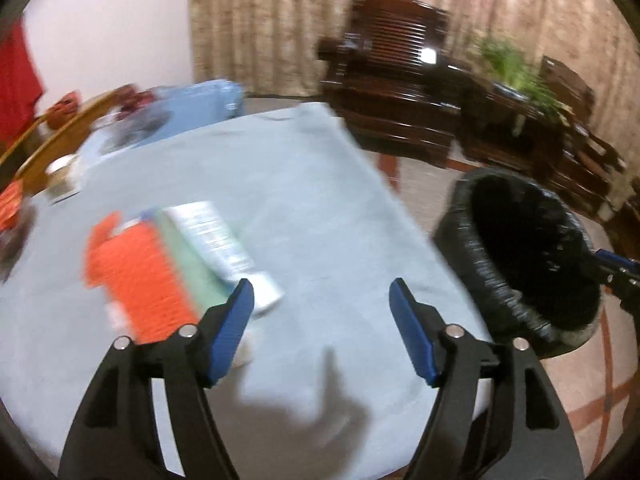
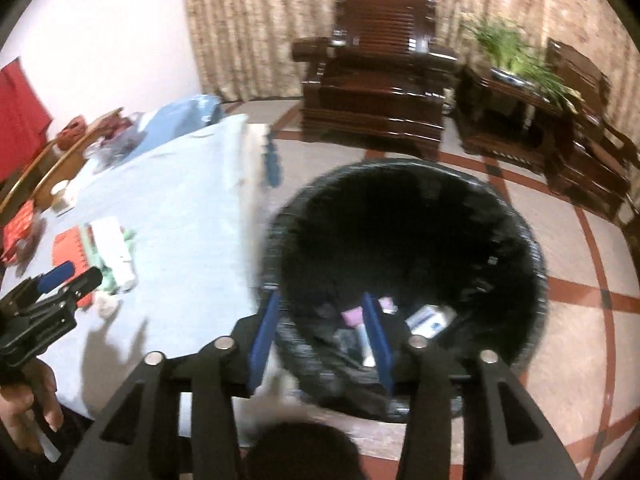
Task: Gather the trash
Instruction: 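Move both tools back over the remaining trash on the table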
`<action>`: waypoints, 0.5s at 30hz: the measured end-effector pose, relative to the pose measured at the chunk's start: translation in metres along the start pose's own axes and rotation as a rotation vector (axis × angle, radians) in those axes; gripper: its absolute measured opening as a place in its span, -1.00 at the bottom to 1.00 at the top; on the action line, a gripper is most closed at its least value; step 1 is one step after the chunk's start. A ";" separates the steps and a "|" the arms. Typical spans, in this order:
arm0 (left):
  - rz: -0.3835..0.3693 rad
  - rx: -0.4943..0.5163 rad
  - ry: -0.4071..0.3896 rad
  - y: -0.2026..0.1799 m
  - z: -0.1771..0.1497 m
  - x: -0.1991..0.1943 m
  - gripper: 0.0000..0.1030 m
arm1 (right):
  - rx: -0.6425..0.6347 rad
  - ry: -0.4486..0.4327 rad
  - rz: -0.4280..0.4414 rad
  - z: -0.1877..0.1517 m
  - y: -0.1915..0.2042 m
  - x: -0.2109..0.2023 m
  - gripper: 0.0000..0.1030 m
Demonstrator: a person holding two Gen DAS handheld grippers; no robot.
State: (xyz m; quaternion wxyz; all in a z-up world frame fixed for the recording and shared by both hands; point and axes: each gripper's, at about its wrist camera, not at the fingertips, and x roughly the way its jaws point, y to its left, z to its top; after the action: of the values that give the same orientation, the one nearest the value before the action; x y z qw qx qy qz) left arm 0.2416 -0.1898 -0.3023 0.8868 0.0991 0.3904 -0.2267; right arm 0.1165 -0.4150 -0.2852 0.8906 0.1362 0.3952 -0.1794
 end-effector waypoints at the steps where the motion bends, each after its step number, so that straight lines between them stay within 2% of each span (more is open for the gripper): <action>1: 0.020 -0.014 -0.002 0.012 -0.003 -0.005 0.44 | -0.009 -0.008 0.008 0.001 0.008 -0.001 0.07; 4: 0.082 -0.071 -0.014 0.054 -0.015 -0.025 0.51 | -0.050 -0.030 0.031 0.003 0.036 -0.003 0.22; 9: 0.155 -0.145 -0.051 0.107 -0.031 -0.052 0.60 | -0.116 -0.020 0.123 0.008 0.084 0.003 0.23; 15: 0.182 -0.205 -0.057 0.137 -0.037 -0.055 0.60 | -0.180 0.002 0.198 0.011 0.135 0.025 0.23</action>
State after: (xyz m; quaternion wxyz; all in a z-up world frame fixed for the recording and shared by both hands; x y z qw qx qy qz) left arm 0.2510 -0.0391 -0.2866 0.9200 0.0364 0.3754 -0.1068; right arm 0.1968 -0.3028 -0.2831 0.9121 0.0942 0.3953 -0.0540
